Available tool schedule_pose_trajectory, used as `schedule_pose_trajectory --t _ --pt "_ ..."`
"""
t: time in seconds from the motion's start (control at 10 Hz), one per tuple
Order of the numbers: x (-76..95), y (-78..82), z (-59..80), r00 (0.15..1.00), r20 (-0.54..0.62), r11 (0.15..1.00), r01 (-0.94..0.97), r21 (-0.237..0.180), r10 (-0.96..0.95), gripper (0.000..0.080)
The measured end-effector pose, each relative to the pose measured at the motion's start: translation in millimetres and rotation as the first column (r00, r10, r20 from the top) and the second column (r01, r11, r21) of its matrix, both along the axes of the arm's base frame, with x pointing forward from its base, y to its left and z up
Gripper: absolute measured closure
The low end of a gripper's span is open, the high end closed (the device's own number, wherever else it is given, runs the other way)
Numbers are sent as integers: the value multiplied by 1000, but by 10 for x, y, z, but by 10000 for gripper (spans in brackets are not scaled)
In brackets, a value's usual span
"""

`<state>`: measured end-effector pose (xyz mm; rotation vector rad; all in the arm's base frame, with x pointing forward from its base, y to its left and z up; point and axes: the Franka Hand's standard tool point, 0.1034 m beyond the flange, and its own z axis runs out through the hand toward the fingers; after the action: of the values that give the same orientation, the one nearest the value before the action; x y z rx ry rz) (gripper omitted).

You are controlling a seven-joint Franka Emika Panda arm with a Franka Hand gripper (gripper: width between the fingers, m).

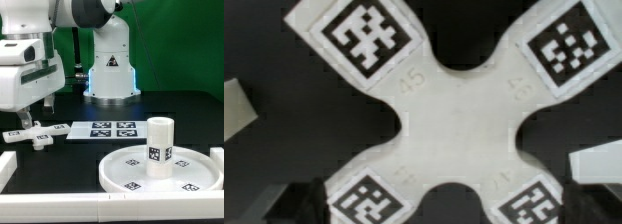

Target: Assemble round table

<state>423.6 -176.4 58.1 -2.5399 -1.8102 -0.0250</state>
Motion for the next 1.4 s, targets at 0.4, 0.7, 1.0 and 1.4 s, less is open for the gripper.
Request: schedule_pose_trajectory --t 0.4,0.7,1.0,1.4 --pt "-32 -3 -88 1000 -14 1000 -20 1 20 150" --pt "-48 -2 -154 999 -26 1000 -28 1 28 150" --pt "-25 -24 -173 999 -29 1000 -22 1 22 150" --pt "-20 -32 -170 1000 -28 1000 -12 1 12 150"
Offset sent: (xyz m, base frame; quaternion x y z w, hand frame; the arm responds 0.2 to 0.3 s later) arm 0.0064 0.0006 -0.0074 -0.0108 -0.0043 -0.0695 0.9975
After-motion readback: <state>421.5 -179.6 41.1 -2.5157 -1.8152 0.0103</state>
